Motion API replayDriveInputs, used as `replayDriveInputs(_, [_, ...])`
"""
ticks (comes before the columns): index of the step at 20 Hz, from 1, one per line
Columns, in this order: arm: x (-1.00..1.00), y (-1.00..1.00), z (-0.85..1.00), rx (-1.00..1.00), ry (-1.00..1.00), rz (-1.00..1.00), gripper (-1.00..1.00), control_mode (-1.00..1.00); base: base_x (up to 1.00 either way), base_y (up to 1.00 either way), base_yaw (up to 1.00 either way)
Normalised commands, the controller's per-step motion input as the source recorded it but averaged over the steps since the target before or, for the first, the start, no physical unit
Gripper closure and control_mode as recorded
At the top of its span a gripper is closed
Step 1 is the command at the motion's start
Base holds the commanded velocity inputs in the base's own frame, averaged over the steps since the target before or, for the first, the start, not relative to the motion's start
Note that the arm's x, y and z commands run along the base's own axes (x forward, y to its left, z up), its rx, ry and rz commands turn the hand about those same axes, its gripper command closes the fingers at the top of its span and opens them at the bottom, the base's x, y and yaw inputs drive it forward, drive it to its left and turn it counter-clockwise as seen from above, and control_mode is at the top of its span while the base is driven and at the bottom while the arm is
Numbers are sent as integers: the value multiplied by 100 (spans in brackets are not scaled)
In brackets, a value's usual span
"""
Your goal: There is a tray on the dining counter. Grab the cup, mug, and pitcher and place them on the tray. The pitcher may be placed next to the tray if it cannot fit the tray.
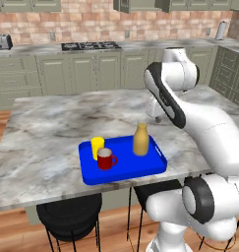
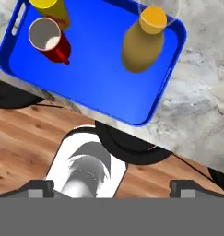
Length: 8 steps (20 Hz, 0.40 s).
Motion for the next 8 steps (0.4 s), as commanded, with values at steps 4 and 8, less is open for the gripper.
replayDriveInputs(4, [-100,-13,21,4,-9,-26,-100,-100,0,0,0])
replayDriveInputs(8, [-100,-6,19,5,-9,-31,-100,-100,0,0,0])
